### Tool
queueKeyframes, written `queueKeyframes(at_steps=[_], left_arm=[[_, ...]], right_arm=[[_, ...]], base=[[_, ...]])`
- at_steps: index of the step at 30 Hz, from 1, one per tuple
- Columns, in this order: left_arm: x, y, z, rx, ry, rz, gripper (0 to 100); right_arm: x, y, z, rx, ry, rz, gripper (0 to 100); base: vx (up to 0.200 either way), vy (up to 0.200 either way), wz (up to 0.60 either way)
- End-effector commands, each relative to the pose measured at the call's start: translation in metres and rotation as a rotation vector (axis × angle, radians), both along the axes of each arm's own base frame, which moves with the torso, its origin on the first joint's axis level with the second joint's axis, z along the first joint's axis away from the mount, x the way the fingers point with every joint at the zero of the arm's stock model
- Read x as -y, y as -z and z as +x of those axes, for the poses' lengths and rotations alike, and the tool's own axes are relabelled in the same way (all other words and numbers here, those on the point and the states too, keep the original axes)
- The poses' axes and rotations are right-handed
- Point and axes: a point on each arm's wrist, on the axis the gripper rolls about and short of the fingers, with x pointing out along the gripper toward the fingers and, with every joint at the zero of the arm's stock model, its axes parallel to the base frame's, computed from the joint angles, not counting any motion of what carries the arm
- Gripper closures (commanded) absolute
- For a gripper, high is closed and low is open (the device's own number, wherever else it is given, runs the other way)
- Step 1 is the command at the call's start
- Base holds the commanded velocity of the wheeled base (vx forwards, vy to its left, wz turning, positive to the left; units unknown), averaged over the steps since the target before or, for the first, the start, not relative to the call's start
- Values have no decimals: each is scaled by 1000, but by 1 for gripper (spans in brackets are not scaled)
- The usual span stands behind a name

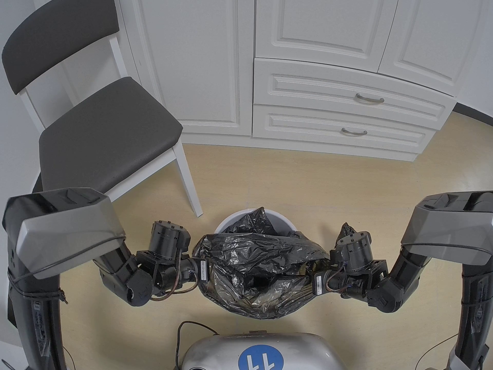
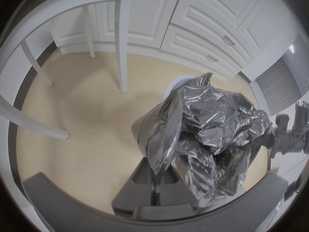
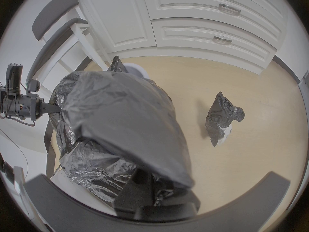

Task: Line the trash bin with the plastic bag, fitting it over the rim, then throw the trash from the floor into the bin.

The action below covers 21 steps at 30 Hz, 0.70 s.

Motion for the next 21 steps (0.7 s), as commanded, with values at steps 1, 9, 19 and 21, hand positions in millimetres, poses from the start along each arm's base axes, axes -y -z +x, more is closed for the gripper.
queueKeyframes(at_steps=[1, 9, 19, 21], left_arm=[[11, 29, 0, -5, -15, 13, 100], [10, 16, 9, 76, -47, -56, 100], [6, -9, 6, 118, -39, -71, 100], [4, -18, 1, 129, -31, -77, 100]], right_arm=[[2, 26, 0, -34, 10, -17, 100], [3, 35, 8, 8, 26, 8, 100], [15, 25, -4, 37, 0, -2, 0], [24, 8, -12, 52, -53, -7, 0]], base=[[0, 0, 0], [0, 0, 0], [0, 0, 0], [0, 0, 0]])
